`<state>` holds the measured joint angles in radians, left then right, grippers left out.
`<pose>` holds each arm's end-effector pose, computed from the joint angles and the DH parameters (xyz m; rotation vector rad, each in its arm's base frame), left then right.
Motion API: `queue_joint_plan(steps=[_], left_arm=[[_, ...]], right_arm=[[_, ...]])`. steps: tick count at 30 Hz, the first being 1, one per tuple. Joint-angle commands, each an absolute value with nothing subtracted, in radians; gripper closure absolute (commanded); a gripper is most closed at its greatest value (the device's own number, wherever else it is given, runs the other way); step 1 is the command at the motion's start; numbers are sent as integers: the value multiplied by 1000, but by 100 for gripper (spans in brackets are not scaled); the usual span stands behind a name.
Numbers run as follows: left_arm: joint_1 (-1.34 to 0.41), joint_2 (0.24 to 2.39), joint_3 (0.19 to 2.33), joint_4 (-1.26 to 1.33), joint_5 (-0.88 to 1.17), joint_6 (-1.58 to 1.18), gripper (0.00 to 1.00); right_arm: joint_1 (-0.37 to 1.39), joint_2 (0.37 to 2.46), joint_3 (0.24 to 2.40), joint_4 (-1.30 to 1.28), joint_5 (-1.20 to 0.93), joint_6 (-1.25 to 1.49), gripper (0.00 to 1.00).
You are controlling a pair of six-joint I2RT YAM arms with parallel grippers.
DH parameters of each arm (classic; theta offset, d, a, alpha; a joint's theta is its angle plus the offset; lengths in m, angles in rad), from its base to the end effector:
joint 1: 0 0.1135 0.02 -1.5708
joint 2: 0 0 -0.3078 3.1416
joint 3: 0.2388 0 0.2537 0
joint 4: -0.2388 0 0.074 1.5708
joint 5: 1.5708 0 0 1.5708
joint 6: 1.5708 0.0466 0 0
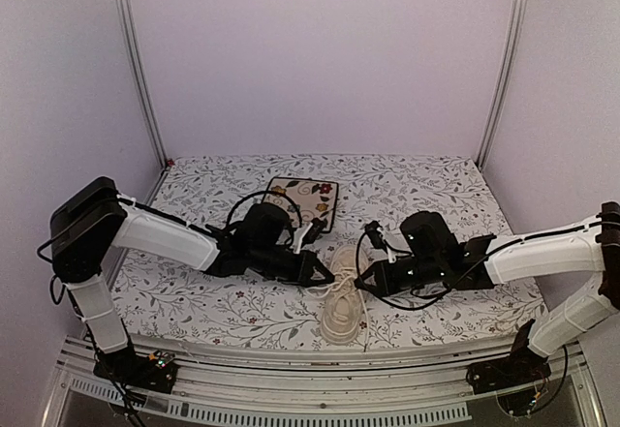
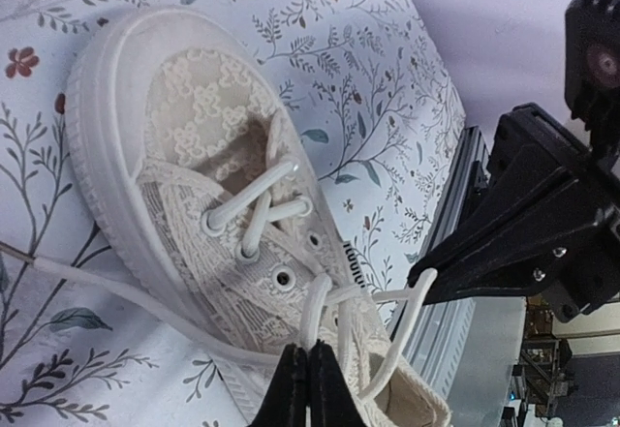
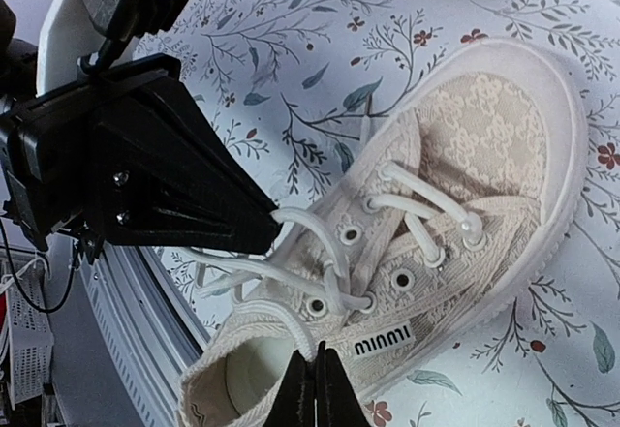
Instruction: Tie the shoes
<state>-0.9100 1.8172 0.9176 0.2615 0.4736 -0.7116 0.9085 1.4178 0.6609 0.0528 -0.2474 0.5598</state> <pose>0.2214 -0.3195 0.1875 0.5489 2.4533 -1.3255 0.1658 0.2312 0.2149 -0.5689 2.4100 0.9945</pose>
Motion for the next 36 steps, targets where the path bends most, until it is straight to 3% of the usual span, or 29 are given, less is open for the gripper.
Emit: queue_joint_plan(steps=[1,18,36], left_arm=[[-899,1768,914,310,457,-713,100],[-901,1779,908,346,478,-723,100],[-915,1781,885,353,500,-744,100]], right_arm=[[906,1438,722,39,-232,544,98],[906,1603,813,104,-307,530,98],[941,1677,812,251,-222,590,98]])
